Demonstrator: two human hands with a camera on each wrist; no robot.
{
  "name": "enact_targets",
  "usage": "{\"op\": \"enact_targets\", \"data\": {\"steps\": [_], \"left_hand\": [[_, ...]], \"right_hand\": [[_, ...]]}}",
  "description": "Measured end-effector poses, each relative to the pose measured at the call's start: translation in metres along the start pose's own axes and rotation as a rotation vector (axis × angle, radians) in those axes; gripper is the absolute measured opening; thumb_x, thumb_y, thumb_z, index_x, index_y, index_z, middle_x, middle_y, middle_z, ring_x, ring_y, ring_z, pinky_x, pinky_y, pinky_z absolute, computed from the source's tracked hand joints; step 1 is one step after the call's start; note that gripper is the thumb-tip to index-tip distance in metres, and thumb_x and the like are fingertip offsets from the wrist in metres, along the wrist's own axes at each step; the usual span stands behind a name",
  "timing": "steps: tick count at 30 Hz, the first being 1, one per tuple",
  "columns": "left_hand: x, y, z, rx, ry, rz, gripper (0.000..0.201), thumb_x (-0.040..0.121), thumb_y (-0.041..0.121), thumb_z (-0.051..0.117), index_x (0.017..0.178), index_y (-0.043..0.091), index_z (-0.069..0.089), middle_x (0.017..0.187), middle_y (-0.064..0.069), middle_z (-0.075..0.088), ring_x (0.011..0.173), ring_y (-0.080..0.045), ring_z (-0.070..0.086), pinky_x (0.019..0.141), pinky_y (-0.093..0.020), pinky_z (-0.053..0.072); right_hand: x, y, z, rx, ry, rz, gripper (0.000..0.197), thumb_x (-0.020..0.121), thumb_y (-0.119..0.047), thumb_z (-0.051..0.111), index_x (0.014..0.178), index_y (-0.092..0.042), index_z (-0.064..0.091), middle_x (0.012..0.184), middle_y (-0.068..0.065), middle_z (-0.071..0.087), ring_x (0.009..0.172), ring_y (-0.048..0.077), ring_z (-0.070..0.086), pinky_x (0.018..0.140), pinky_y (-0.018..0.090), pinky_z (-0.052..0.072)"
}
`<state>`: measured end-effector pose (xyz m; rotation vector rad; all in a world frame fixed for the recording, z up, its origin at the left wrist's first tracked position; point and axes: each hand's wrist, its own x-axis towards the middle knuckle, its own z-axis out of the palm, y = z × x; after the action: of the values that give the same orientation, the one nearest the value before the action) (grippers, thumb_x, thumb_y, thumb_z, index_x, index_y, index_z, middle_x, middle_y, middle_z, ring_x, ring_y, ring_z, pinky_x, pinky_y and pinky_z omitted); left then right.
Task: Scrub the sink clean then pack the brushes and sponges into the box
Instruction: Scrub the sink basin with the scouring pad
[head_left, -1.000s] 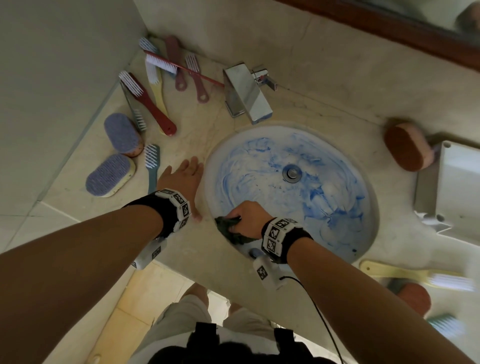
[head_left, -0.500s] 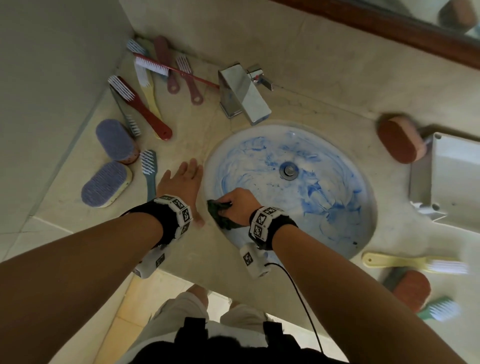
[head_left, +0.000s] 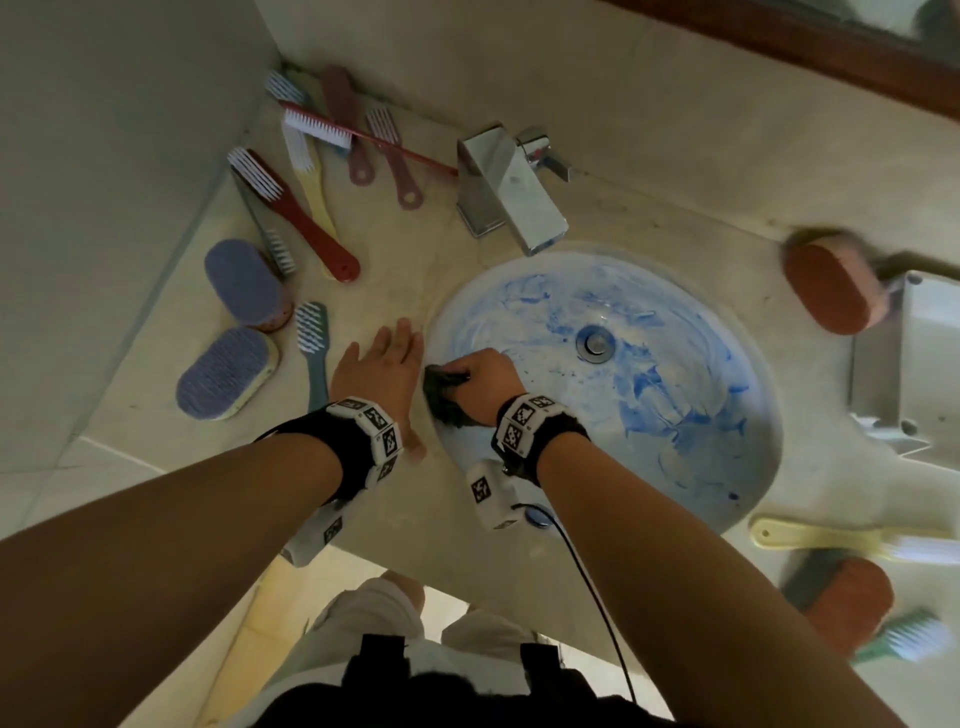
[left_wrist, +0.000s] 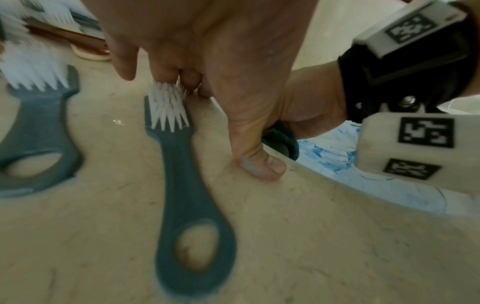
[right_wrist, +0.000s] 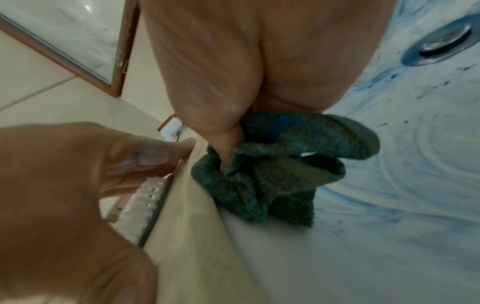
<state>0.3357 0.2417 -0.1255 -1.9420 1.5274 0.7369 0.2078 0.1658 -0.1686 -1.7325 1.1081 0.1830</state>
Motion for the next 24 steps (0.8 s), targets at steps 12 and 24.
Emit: {"op": "enact_targets", "data": {"steps": [12, 24], "left_hand": [[0.002, -0.003, 0.002, -0.054, -0.017, 0.007, 0.151, 0.052, 0.067, 0.083, 0.153, 0.013, -0.017, 0.159, -0.007, -0.023, 0.149, -0.026, -0.007, 0.118, -0.048, 0.010], [0.004, -0.004, 0.004, -0.062, -0.016, 0.012, 0.152, 0.051, 0.067, 0.083, 0.153, 0.014, -0.017, 0.159, -0.007, -0.024, 0.149, -0.025, -0.008, 0.118, -0.049, 0.010]], "right_hand": [[-0.025, 0.026, 0.005, -0.139, -0.128, -0.066, 0.029, 0.090, -0.008, 0.061, 0.115, -0.015, 0.072, 0.109, 0.010, 0.072, 0.102, 0.024, 0.065, 0.082, 0.015, 0.044], [-0.018, 0.033, 0.004, -0.225, -0.194, -0.092, 0.028, 0.090, -0.013, 0.062, 0.115, -0.016, 0.072, 0.107, 0.010, 0.071, 0.099, 0.025, 0.065, 0.076, 0.014, 0.039]]}}
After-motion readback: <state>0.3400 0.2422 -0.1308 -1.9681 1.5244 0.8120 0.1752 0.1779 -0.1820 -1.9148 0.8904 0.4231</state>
